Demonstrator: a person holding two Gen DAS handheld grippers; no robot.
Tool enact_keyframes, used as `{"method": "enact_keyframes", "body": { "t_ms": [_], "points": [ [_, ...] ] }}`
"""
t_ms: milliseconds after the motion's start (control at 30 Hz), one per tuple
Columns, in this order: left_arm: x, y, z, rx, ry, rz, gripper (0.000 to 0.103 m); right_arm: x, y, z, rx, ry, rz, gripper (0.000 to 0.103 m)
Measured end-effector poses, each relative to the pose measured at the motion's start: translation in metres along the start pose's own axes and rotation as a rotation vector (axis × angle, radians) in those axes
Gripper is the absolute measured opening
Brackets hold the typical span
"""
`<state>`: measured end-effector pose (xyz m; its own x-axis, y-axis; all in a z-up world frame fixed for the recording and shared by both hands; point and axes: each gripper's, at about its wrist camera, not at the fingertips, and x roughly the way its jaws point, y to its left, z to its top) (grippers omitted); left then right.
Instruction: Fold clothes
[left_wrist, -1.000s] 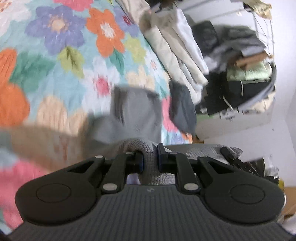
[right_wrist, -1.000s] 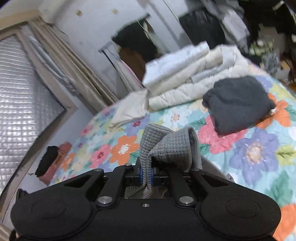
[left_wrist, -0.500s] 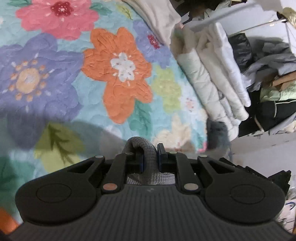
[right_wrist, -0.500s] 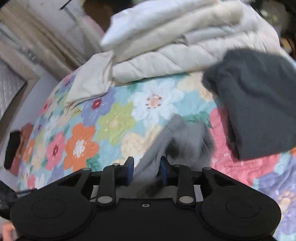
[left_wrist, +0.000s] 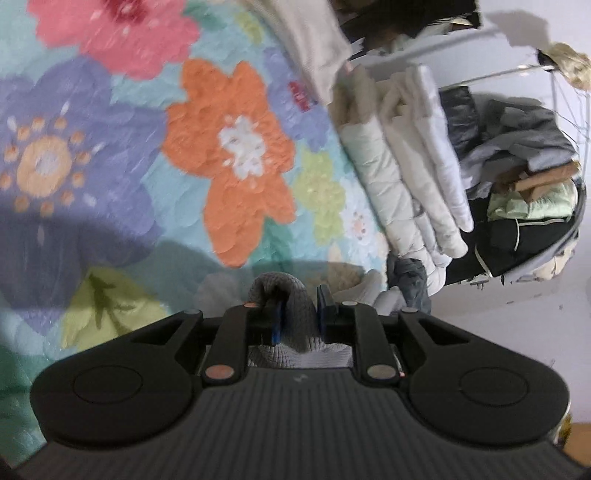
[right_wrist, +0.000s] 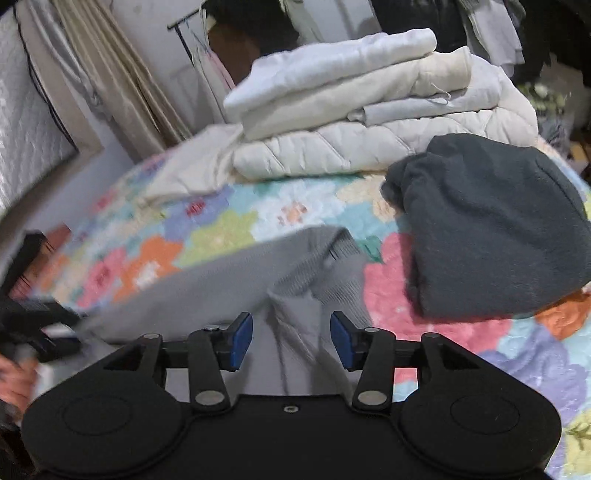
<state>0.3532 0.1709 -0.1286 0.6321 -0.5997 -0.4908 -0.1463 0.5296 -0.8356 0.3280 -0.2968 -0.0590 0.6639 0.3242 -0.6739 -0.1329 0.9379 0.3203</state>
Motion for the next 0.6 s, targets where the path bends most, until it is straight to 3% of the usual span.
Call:
{"method": "enact_keyframes", "body": {
  "t_ms": [100, 167, 200, 233, 267, 333, 400, 567, 600],
  "points": [
    [-0.014, -0.011, 0.0, 0.062, -0.076, 0.0, 0.037, 0.015, 0.002, -0.006, -0.028, 0.013, -0.022, 0.052],
    [-0.023, -0.02, 0.001, 0.161, -0.094, 0.083, 0.04, 0.028, 0.002, -0.009, -0.036, 0.028, -0.032, 0.052],
    [-0.025, -0.025, 0.002, 0.207, -0.088, 0.129, 0.04, 0.034, 0.003, -0.011, -0.044, 0.035, -0.038, 0.043],
    [-0.027, -0.029, 0.0, 0.251, -0.077, 0.169, 0.04, 0.041, 0.006, -0.012, -0.085, 0.045, -0.06, 0.019],
    [-0.028, -0.033, -0.003, 0.295, -0.067, 0.205, 0.04, 0.045, 0.01, -0.014, -0.136, 0.048, -0.102, 0.005],
    [-0.028, -0.038, -0.013, 0.359, -0.047, 0.241, 0.043, 0.039, 0.012, -0.017, -0.172, -0.019, -0.189, 0.005],
    [-0.024, -0.04, -0.028, 0.419, -0.011, 0.271, 0.045, 0.029, 0.002, -0.019, -0.086, -0.058, -0.222, 0.005],
    [0.002, -0.026, -0.059, 0.473, 0.132, 0.348, 0.045, 0.03, -0.032, -0.045, 0.103, -0.034, -0.249, 0.005],
    [0.004, -0.022, -0.062, 0.468, 0.14, 0.353, 0.045, 0.029, -0.037, -0.049, 0.124, -0.048, -0.254, 0.01]
  ]
}}
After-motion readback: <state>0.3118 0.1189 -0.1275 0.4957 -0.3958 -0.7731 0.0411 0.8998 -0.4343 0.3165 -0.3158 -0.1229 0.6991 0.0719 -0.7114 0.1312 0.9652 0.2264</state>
